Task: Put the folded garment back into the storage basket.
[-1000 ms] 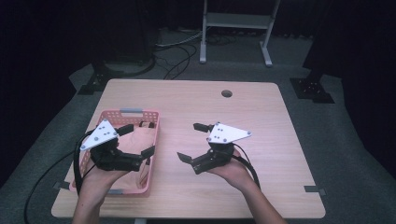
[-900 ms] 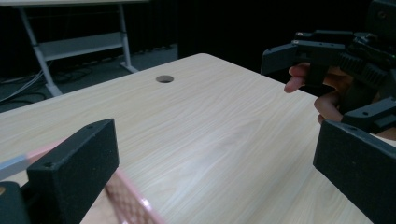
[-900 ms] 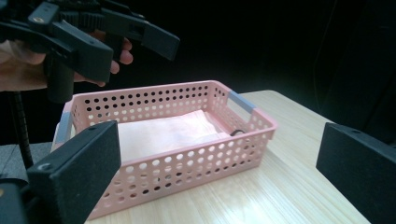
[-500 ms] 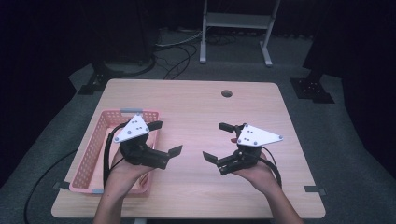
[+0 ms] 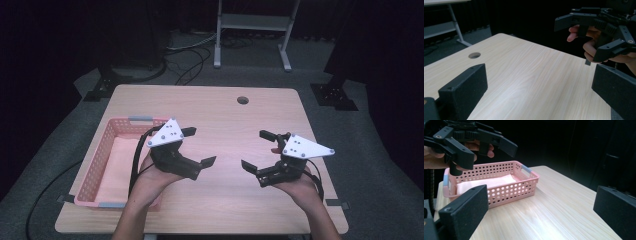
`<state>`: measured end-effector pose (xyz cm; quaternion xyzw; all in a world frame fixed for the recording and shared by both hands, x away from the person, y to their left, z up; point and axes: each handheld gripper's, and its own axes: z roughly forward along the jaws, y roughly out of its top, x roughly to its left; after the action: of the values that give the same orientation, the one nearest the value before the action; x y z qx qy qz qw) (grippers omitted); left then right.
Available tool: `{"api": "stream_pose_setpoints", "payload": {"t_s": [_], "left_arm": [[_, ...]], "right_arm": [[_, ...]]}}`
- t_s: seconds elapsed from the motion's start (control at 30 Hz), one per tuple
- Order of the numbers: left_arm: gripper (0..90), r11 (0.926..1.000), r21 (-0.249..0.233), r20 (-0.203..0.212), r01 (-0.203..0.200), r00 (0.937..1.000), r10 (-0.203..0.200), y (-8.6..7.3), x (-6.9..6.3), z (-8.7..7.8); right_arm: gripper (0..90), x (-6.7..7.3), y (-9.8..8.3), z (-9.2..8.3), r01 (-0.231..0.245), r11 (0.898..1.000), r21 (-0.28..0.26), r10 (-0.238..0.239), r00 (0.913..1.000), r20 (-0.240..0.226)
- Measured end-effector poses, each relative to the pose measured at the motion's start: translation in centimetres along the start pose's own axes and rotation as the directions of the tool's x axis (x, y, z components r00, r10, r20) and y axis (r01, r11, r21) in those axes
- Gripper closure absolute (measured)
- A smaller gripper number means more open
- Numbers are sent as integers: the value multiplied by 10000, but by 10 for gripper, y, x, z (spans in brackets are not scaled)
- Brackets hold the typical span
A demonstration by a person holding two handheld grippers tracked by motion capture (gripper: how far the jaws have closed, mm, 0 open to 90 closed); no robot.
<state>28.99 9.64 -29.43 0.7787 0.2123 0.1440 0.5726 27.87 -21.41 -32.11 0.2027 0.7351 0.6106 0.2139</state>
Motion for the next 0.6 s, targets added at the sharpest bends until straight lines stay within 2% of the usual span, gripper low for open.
{"api": "stream_pose_setpoints", "payload": {"t_s": [0.3,0.47,0.6], "left_arm": [[0,9997,-178,163,-183,9997,186,3,-1,6],[0,9997,19,332,-241,9992,240,-2,-3,7],[0,9997,124,247,-206,9995,202,-6,-2,7]], "right_arm": [[0,-13,-1,-23,-68,9999,91,64,9988,487],[0,-21,-6,-31,-176,9993,329,155,9980,614],[0,-25,-10,-34,-148,9982,579,110,9978,660]]}}
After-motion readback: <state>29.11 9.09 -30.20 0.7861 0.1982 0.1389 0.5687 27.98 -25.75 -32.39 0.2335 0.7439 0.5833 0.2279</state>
